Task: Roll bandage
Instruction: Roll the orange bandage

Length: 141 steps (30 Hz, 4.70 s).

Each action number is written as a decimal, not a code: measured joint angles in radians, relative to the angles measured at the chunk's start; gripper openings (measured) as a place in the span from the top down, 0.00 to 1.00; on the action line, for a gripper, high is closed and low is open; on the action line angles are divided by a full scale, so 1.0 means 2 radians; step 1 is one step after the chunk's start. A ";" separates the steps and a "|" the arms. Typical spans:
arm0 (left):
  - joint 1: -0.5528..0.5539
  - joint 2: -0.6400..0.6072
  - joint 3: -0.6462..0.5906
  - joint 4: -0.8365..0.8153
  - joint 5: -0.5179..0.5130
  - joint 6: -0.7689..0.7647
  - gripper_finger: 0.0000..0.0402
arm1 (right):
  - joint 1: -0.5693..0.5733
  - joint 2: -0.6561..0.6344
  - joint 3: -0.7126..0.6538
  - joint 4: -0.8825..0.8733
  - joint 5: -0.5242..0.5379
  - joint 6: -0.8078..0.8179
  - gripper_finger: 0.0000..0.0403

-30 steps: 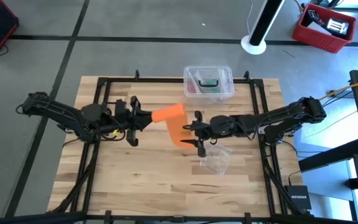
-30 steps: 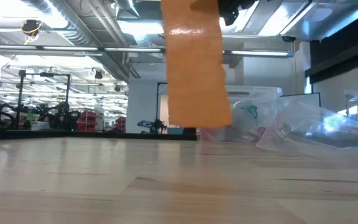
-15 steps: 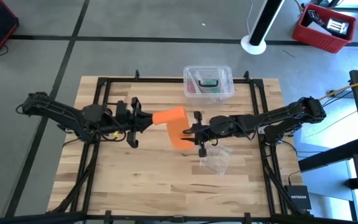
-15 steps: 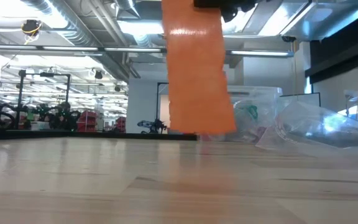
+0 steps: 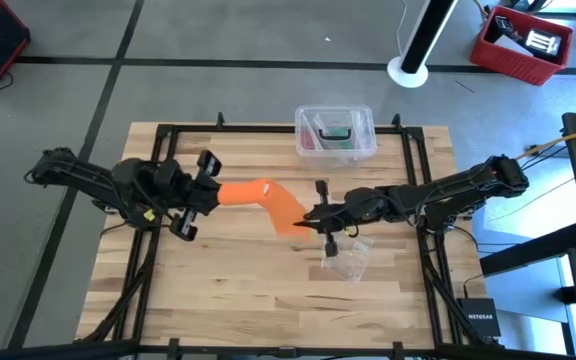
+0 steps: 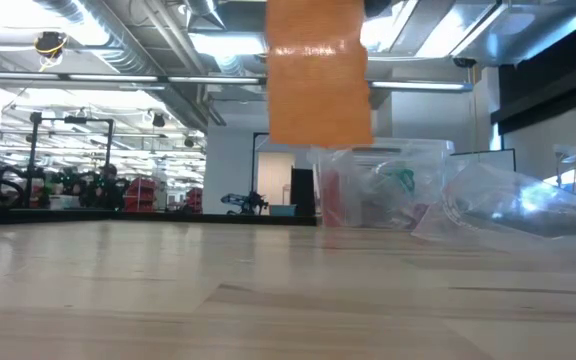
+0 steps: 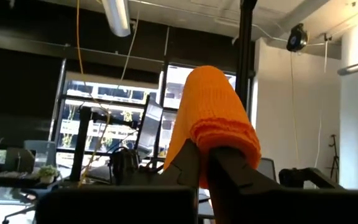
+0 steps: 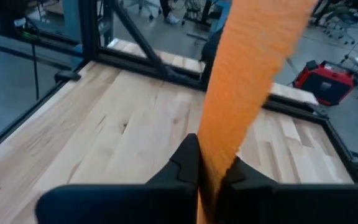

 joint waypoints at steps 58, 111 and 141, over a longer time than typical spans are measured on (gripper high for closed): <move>0.038 0.007 0.000 -0.115 -0.214 0.348 0.99 | 0.026 0.008 -0.072 0.072 -0.023 0.072 0.99; -0.096 0.237 -0.001 -0.151 -0.324 0.293 1.00 | -0.147 0.031 0.160 -0.107 -0.037 0.025 0.88; -0.072 0.325 0.000 -0.285 -0.236 -0.089 1.00 | -0.168 0.154 0.161 -0.292 -0.168 0.266 0.18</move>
